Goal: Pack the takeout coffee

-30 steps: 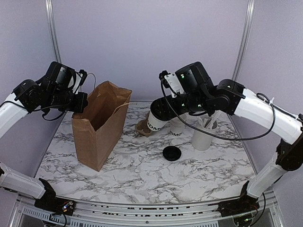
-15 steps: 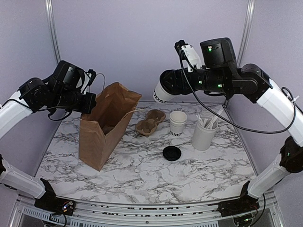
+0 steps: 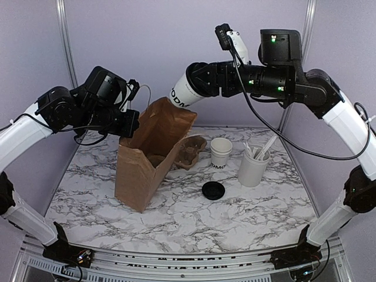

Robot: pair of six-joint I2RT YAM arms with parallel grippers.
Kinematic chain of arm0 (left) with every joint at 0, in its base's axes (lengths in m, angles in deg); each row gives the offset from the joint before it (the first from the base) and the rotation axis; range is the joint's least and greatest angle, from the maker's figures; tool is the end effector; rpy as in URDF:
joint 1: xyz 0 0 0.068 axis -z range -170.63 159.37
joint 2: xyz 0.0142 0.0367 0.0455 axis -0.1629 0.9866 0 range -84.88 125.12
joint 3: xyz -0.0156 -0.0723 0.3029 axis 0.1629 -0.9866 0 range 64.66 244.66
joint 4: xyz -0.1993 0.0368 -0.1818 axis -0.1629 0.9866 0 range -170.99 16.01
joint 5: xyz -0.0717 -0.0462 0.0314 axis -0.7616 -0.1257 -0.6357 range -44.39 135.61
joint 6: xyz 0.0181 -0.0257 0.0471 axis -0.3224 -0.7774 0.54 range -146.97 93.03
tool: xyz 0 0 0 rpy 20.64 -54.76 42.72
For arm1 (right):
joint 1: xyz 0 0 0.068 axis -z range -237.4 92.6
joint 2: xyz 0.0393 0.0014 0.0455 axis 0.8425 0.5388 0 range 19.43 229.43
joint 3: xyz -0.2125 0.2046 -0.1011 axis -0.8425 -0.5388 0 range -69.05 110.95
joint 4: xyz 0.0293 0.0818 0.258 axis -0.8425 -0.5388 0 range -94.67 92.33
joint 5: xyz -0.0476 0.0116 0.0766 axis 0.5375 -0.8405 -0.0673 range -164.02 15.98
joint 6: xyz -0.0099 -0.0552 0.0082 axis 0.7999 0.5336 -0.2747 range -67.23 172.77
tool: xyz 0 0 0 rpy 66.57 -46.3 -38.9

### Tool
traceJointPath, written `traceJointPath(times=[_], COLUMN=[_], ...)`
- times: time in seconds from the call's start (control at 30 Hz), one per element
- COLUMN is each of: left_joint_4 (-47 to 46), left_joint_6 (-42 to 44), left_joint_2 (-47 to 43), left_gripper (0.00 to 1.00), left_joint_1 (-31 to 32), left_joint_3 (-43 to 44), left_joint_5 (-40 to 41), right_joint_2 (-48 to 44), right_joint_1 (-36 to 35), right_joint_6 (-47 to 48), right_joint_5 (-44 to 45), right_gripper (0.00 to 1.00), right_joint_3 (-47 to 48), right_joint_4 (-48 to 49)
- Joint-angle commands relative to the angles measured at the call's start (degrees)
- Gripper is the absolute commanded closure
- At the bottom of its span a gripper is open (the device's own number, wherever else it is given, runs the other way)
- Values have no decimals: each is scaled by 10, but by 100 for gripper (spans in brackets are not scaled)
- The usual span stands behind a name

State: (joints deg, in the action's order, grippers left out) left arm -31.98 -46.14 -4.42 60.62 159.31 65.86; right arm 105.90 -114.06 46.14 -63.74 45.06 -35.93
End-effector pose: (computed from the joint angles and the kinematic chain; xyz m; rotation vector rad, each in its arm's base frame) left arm 0.1951 -0.2213 0.4710 0.4001 2.1171 -0.3334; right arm 0.1773 0.2567 0.5683 -0.6371 1.6818 0.6434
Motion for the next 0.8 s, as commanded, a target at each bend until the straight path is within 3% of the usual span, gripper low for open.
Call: traceJointPath(times=[0.0, 0.27, 0.47, 0.77], left_joint_4=[21, 42, 34, -58], left_joint_6=[-44, -142, -254, -394], left_joint_2=[28, 55, 31, -17], left_gripper=[100, 100, 100, 100], left_joint_1=[27, 73, 100, 152], left_joint_3=[46, 79, 35, -56], left_joint_5=[21, 31, 65, 97], right_joint_2=[28, 50, 59, 89], right_joint_1=[-17, -44, -46, -47], right_joint_6=[-6, -30, -45, -53], right_joint_5=[-44, -67, -82, -108], right_gripper=[40, 40, 40, 42], right_joint_3=[31, 20, 13, 40], right_joint_4=[18, -7, -52, -141])
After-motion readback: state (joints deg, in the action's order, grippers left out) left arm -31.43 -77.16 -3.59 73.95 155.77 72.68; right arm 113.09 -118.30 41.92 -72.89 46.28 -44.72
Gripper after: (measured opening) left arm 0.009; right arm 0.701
